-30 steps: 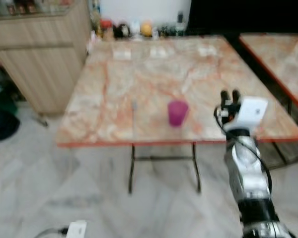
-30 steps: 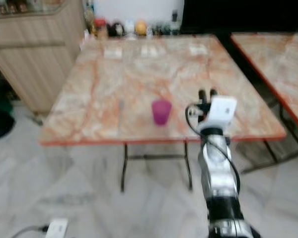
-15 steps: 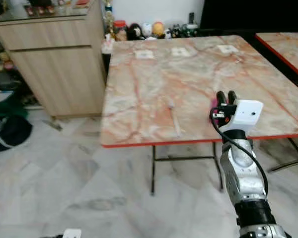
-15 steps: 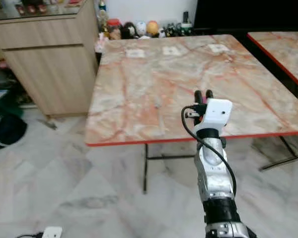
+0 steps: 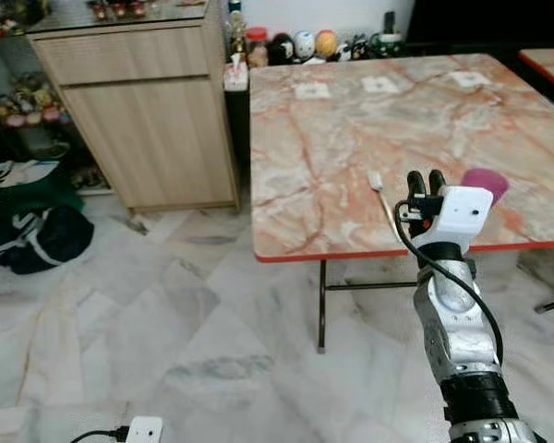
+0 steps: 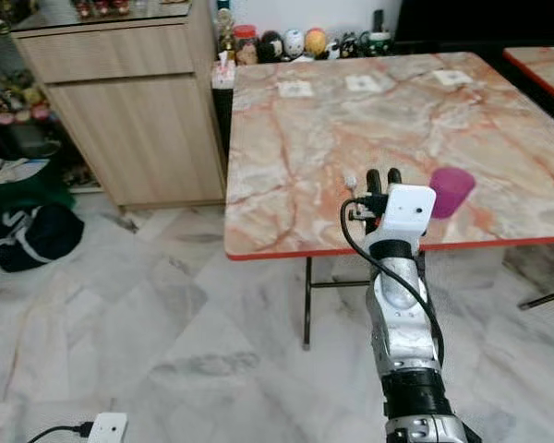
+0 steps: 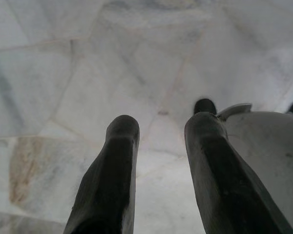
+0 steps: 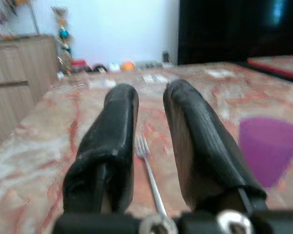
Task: Setting the table
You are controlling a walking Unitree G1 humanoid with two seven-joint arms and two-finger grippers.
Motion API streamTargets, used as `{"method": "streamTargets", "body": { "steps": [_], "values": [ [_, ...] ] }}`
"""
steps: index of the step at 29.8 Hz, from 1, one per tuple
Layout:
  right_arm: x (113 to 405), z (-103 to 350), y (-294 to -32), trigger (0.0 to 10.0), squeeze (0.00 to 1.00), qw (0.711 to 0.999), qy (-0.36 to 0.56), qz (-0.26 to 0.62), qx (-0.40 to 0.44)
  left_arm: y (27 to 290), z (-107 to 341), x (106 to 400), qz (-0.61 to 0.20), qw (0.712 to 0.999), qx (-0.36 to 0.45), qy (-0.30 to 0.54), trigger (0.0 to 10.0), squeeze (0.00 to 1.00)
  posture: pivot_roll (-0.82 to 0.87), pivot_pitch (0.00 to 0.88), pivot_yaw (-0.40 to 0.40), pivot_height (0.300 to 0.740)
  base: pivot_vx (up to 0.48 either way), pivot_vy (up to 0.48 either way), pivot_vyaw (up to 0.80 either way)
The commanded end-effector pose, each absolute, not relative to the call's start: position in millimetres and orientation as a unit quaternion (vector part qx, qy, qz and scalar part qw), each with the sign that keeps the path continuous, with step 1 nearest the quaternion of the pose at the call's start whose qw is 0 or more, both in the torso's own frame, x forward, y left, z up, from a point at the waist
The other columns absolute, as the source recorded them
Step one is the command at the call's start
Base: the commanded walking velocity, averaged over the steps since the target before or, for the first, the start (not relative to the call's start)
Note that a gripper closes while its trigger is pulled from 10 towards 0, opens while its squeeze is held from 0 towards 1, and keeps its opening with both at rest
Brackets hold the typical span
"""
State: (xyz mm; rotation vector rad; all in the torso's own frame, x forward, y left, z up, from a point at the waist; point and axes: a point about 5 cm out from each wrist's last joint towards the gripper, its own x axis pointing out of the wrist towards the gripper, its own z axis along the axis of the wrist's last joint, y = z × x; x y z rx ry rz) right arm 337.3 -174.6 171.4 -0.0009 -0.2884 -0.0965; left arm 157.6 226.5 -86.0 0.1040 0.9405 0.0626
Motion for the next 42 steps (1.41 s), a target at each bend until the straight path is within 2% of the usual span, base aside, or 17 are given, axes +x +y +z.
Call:
{"method": "streamTargets", "body": {
  "steps": [1, 8, 42],
  "values": [
    [337, 175, -181, 10.0, 0.0, 0.987, -0.146, -0.059, -0.001, 224, -89, 152, 0.024, 0.882, 0.054, 0.467, 10.0, 0.0, -0.06, 0.085, 0.051, 0.74, 0.0, 0.0, 0.0],
    [338, 176, -179, 10.0, 0.0, 0.988, -0.147, -0.056, -0.006, 224, -88, 156, 0.018, 0.885, 0.057, 0.462, 10.0, 0.0, -0.06, 0.093, 0.048, 0.74, 0.0, 0.0, 0.0],
    [338, 162, -163, 10.0, 0.0, 0.994, -0.111, 0.002, -0.005, 222, -87, 158, 0.017, 0.889, 0.059, 0.454, 10.0, 0.0, -0.05, 0.105, 0.05, 0.74, 0.286, 0.0, 0.0]
  ]
}}
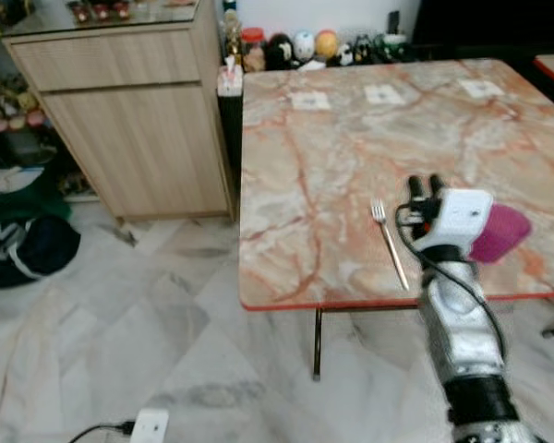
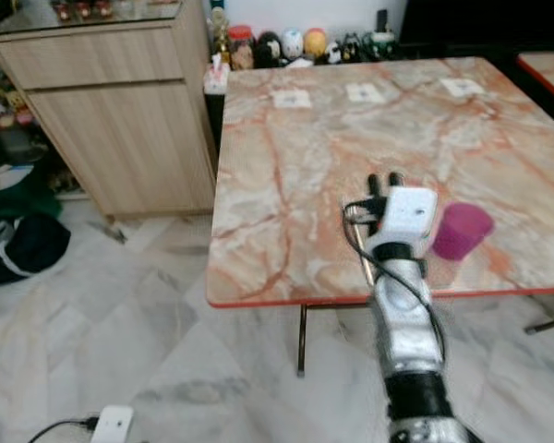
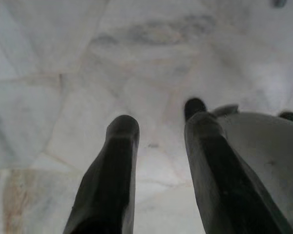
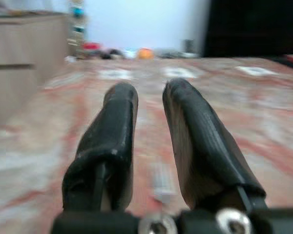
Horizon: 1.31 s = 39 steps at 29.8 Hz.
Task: Setting the table
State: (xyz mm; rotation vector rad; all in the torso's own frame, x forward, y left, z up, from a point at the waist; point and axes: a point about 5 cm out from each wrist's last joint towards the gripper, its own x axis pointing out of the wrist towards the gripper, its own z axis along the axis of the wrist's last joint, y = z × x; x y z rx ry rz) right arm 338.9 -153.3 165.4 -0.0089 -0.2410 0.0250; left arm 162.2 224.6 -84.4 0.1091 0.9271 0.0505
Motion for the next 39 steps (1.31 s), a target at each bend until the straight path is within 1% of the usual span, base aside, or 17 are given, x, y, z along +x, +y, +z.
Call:
{"method": "streamTargets", "body": {
  "steps": [1, 2, 3, 4, 5, 8, 14, 15, 16, 17, 29, 30, 33, 34, 35, 36, 39],
  "values": [
    [338, 162, -162, 10.0, 0.0, 0.994, -0.111, 0.004, -0.004, 222, -87, 158, 0.017, 0.889, 0.06, 0.453, 10.0, 0.0, -0.05, 0.105, 0.05, 0.74, 0.0, 0.0, 0.0],
    [338, 160, -162, 10.0, 0.26, 0.994, -0.107, 0.006, -0.004, 222, -87, 159, 0.017, 0.889, 0.06, 0.454, 10.0, 0.0, -0.05, 0.105, 0.05, 0.74, 0.0, 0.0, 0.0],
    [338, 158, -162, 10.0, 0.94, 0.995, -0.099, 0.007, -0.003, 221, -87, 159, 0.016, 0.889, 0.06, 0.454, 10.0, 0.0, -0.05, 0.105, 0.05, 0.74, 0.0, 0.0, 0.0],
    [338, 156, -162, 10.0, 0.94, 0.996, -0.093, 0.008, -0.003, 221, -87, 159, 0.016, 0.889, 0.06, 0.454, 10.0, 0.0, -0.05, 0.105, 0.051, 0.74, 0.0, 0.0, 0.0],
    [339, 144, -162, 10.0, 1.0, 0.998, -0.053, 0.009, -0.018, 220, -87, 158, 0.015, 0.889, 0.06, 0.454, 10.0, 0.0, -0.06, 0.104, 0.05, 0.74, 0.0, 0.0, 0.0],
    [340, 132, -160, 10.0, 1.0, 1.0, -0.012, 0.019, -0.009, 220, -87, 158, 0.014, 0.889, 0.059, 0.455, 10.0, 0.0, -0.05, 0.105, 0.051, 0.74, 0.0, 0.0, 0.0],
    [341, 117, -163, 10.0, 1.0, 0.999, 0.034, 0.003, 0.006, 223, -86, 159, 0.015, 0.889, 0.059, 0.454, 10.0, 0.0, -0.05, 0.106, 0.05, 0.74, 0.0, 0.0, 0.0],
    [341, 116, -163, 10.0, 0.96, 0.999, 0.036, 0.0, 0.013, 224, -86, 159, 0.015, 0.889, 0.059, 0.454, 10.0, 0.0, -0.05, 0.104, 0.05, 0.74, 0.0, 0.0, 0.0],
    [342, 115, -164, 10.0, 0.25, 0.999, 0.041, -0.001, 0.023, 224, -86, 159, 0.015, 0.889, 0.058, 0.454, 10.0, 0.0, -0.05, 0.104, 0.05, 0.74, 0.0, 0.0, 0.0],
    [343, 114, -164, 10.0, 0.0, 0.998, 0.05, -0.002, 0.038, 225, -86, 159, 0.015, 0.889, 0.058, 0.454, 10.0, 0.0, -0.05, 0.105, 0.05, 0.74, 0.0, 0.0, 0.0],
    [351, 102, -176, 10.0, 0.0, 0.992, 0.099, -0.037, 0.068, 224, -85, 160, 0.015, 0.89, 0.058, 0.452, 10.0, 0.0, -0.04, 0.107, 0.049, 0.74, 0.0, 0.0, 0.0],
    [354, 103, -179, 10.0, 1.0, 0.992, 0.1, -0.037, 0.067, 224, -86, 160, 0.014, 0.889, 0.058, 0.453, 10.0, 0.0, -0.05, 0.108, 0.052, 0.74, 0.0, 0.0, 0.0],
    [356, 106, -180, 10.0, 1.0, 0.992, 0.097, -0.036, 0.067, 223, -86, 160, 0.014, 0.889, 0.058, 0.454, 10.0, 0.0, -0.05, 0.108, 0.052, 0.74, 0.0, 0.0, 0.0],
    [357, 106, -180, 10.0, 0.76, 0.993, 0.096, -0.036, 0.066, 223, -86, 160, 0.013, 0.889, 0.058, 0.454, 10.0, 0.0, -0.05, 0.108, 0.052, 0.74, 0.0, 0.0, 0.0],
    [359, 107, -181, 10.0, 0.22, 0.992, 0.097, -0.037, 0.065, 223, -86, 160, 0.013, 0.889, 0.058, 0.455, 10.0, 0.0, -0.05, 0.109, 0.052, 0.74, 0.0, 0.0, 0.0],
    [360, 107, -183, 10.0, 0.0, 0.992, 0.099, -0.041, 0.063, 223, -86, 159, 0.013, 0.888, 0.058, 0.455, 10.0, 0.0, -0.04, 0.107, 0.051, 0.74, 0.0, 0.0, 0.0],
    [362, 108, -184, 10.0, 0.0, 0.992, 0.1, -0.044, 0.063, 222, -86, 159, 0.013, 0.888, 0.057, 0.456, 10.0, 0.0, -0.04, 0.107, 0.05, 0.74, 0.0, 0.0, 0.0]
  ]
}}
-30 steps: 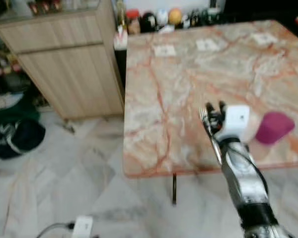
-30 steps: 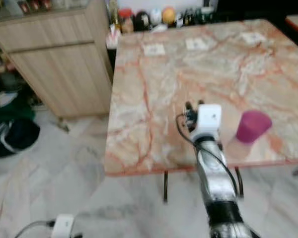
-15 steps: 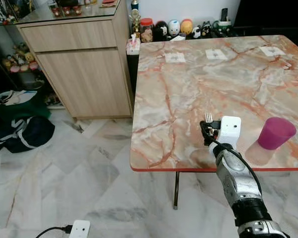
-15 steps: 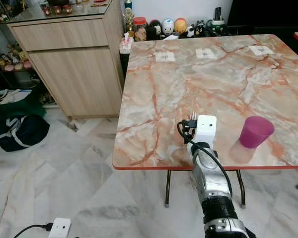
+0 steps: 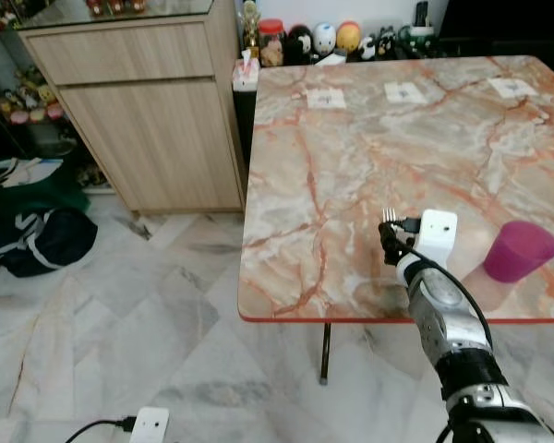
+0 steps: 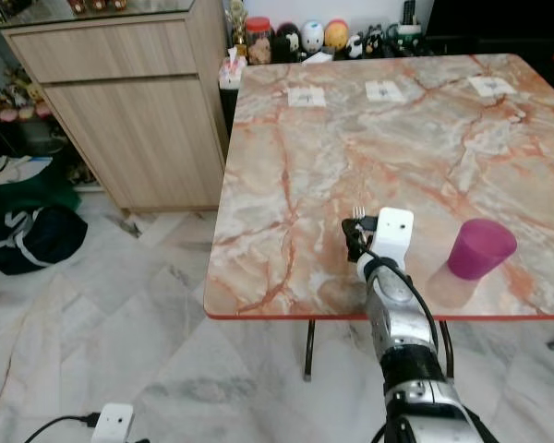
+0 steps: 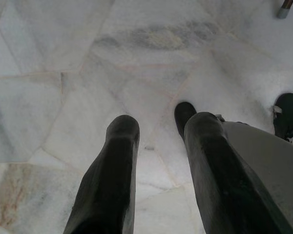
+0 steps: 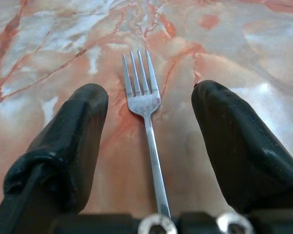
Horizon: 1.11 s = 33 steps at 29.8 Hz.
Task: Setting the table
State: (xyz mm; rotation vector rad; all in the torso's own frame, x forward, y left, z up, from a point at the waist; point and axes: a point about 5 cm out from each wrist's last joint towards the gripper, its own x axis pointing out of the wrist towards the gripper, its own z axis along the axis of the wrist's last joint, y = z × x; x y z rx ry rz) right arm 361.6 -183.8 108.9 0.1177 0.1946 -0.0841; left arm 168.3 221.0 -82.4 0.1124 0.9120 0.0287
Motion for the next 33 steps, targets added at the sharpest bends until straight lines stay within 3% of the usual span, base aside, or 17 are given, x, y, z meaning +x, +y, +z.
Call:
{"method": "streamTargets", "body": {
  "steps": [1, 17, 18, 19, 20, 21, 22, 27, 30, 33],
  "values": [
    [363, 108, -185, 10.0, 0.0, 0.992, 0.1, -0.045, 0.063, 222, -86, 159, 0.013, 0.888, 0.057, 0.456, 10.0, 0.0, -0.04, 0.107, 0.05, 0.74, 0.0, 0.0, 0.0],
    [361, 90, -181, 10.0, 0.0, 0.985, 0.163, -0.033, 0.047, 222, -87, 159, 0.013, 0.886, 0.056, 0.46, 10.0, 0.0, -0.04, 0.111, 0.05, 0.74, 0.0, 0.0, 0.0],
    [360, 87, -180, 7.2, 0.0, 0.984, 0.17, -0.029, 0.046, 222, -87, 159, 0.013, 0.886, 0.056, 0.46, 10.0, 0.0, -0.04, 0.111, 0.051, 0.74, 0.0, 0.0, 0.0],
    [360, 87, -180, 7.2, 0.0, 0.984, 0.171, -0.028, 0.046, 222, -87, 159, 0.012, 0.886, 0.056, 0.46, 10.0, 0.0, -0.04, 0.111, 0.051, 0.74, 0.0, 0.0, 0.0],
    [360, 86, -180, 4.9, 0.0, 0.984, 0.173, -0.027, 0.045, 222, -87, 159, 0.012, 0.886, 0.056, 0.46, 10.0, 0.0, -0.04, 0.111, 0.051, 0.74, 0.0, 0.0, 0.0],
    [359, 86, -180, 1.0, 0.0, 0.983, 0.174, -0.028, 0.044, 222, -87, 159, 0.012, 0.886, 0.056, 0.46, 10.0, 0.0, -0.04, 0.111, 0.051, 0.74, 0.0, 0.0, 0.0],
    [359, 85, -179, 0.0, 0.0, 0.983, 0.176, -0.028, 0.044, 222, -87, 159, 0.012, 0.886, 0.056, 0.461, 10.0, 0.0, -0.04, 0.111, 0.051, 0.74, 0.0, 0.0, 0.0],
    [359, 84, -177, 0.0, 0.0, 0.983, 0.177, -0.02, 0.047, 222, -87, 159, 0.011, 0.885, 0.055, 0.463, 10.0, 0.0, -0.04, 0.111, 0.05, 0.74, 0.0, 0.0, 0.0],
    [359, 84, -175, 0.6, 0.0, 0.983, 0.175, -0.015, 0.045, 222, -87, 158, 0.01, 0.884, 0.055, 0.464, 10.0, 0.0, -0.04, 0.109, 0.05, 0.74, 0.0, 0.0, 0.0],
    [359, 84, -173, 0.0, 0.0, 0.984, 0.174, -0.01, 0.044, 219, -88, 159, 0.008, 0.885, 0.054, 0.463, 10.0, 0.0, -0.04, 0.109, 0.05, 0.74, 0.0, 0.0, 0.0]
  ]
}}
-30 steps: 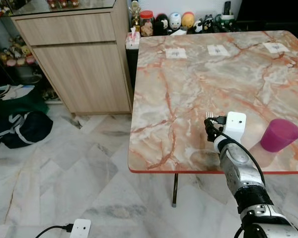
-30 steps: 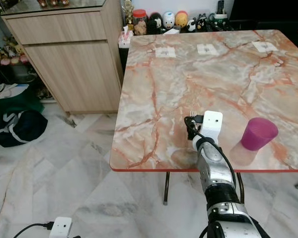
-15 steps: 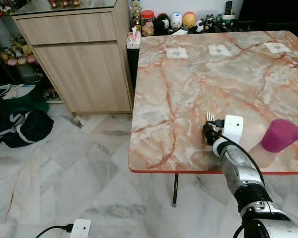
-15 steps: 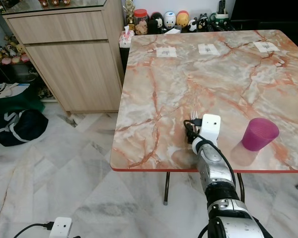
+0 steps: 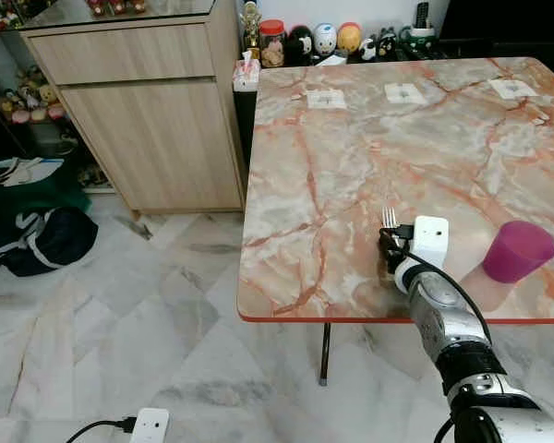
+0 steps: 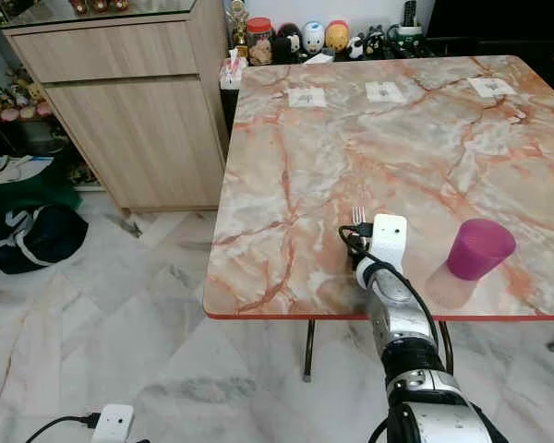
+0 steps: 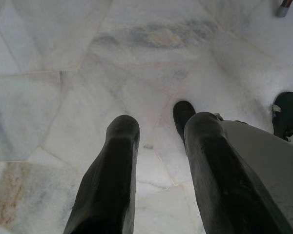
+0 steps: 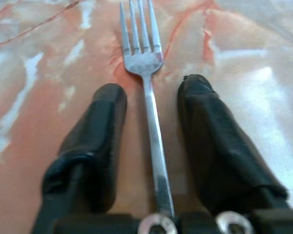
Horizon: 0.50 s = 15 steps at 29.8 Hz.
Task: Setting the table
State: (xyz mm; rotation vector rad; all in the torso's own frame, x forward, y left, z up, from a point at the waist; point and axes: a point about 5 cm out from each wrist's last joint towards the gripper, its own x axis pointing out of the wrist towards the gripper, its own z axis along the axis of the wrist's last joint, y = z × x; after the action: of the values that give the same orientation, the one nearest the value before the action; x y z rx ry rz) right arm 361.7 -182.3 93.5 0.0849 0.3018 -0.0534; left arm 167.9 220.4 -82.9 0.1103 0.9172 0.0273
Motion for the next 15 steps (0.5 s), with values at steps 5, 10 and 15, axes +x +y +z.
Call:
{"method": "streamTargets", "body": {
  "steps": [5, 10, 15],
  "values": [
    [359, 84, -170, 0.0, 0.0, 0.984, 0.173, -0.002, 0.035, 214, -87, 163, 0.002, 0.89, 0.053, 0.454, 10.0, 0.0, -0.04, 0.109, 0.049, 0.74, 0.0, 0.0, 0.0],
    [359, 84, -166, 0.0, 0.0, 0.984, 0.173, 0.004, 0.033, 206, -87, 166, -0.004, 0.893, 0.049, 0.448, 10.0, 0.0, -0.04, 0.108, 0.048, 0.74, 0.0, 0.0, 0.0],
    [359, 84, -166, 0.0, 0.0, 0.985, 0.173, 0.005, 0.029, 197, -87, 169, -0.01, 0.894, 0.044, 0.446, 10.0, 0.0, -0.04, 0.108, 0.048, 0.74, 0.0, 0.0, 0.0]
  ]
}}
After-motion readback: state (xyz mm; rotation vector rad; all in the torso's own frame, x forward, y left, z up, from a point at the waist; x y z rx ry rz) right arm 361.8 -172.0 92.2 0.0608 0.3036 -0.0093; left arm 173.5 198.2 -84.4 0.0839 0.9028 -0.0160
